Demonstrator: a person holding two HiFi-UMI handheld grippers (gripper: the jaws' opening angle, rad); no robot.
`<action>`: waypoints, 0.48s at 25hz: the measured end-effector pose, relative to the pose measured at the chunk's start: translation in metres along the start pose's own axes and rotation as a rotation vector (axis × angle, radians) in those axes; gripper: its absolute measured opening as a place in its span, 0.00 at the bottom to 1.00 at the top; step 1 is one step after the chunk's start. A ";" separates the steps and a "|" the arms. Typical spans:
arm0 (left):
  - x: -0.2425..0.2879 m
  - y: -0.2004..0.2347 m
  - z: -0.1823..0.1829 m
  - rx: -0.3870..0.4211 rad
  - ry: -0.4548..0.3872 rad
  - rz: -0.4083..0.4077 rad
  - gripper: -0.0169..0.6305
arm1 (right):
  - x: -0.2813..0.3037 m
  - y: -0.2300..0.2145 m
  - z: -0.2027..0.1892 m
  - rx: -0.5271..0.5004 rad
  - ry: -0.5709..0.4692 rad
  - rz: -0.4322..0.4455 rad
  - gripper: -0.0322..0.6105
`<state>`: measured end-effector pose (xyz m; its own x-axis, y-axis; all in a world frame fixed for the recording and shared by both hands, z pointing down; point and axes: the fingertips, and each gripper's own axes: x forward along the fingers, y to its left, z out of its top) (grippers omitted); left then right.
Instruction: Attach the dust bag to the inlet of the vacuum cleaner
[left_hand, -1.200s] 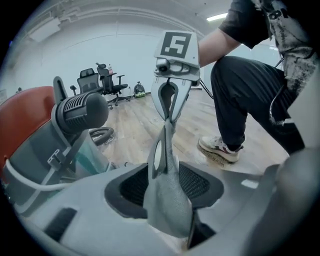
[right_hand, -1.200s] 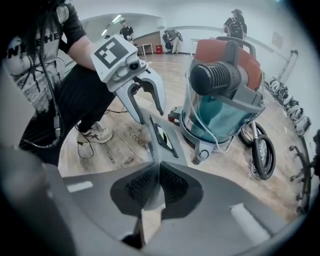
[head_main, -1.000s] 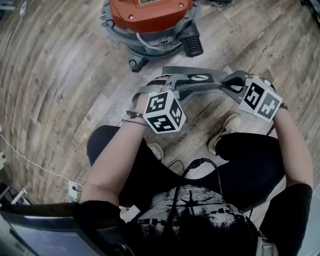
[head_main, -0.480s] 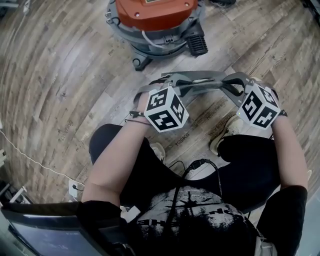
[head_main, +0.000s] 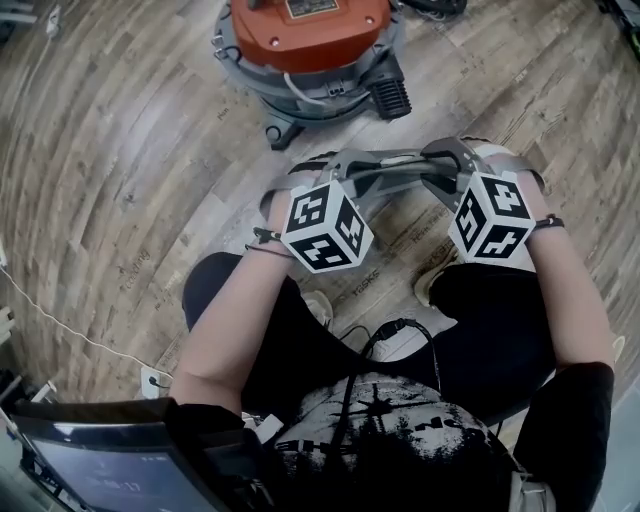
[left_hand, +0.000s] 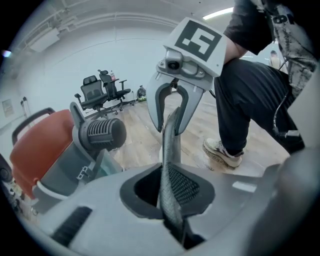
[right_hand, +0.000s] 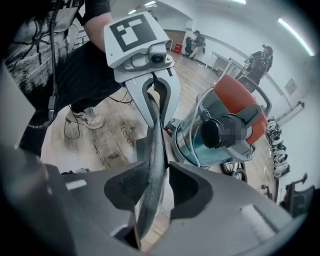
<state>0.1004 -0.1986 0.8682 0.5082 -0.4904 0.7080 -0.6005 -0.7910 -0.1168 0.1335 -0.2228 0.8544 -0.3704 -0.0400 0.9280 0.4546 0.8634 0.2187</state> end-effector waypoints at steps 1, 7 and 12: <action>-0.002 0.001 0.001 0.001 -0.004 0.001 0.07 | 0.000 -0.001 0.001 -0.013 0.012 -0.007 0.24; -0.016 0.012 0.011 0.006 -0.026 0.007 0.07 | -0.009 -0.018 0.008 -0.035 0.026 -0.075 0.11; -0.035 0.028 0.027 0.027 -0.023 0.026 0.07 | -0.029 -0.037 0.019 -0.033 0.029 -0.116 0.11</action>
<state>0.0822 -0.2138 0.8214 0.5070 -0.5190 0.6882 -0.5967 -0.7875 -0.1543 0.1124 -0.2438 0.8139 -0.3989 -0.1536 0.9040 0.4365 0.8352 0.3345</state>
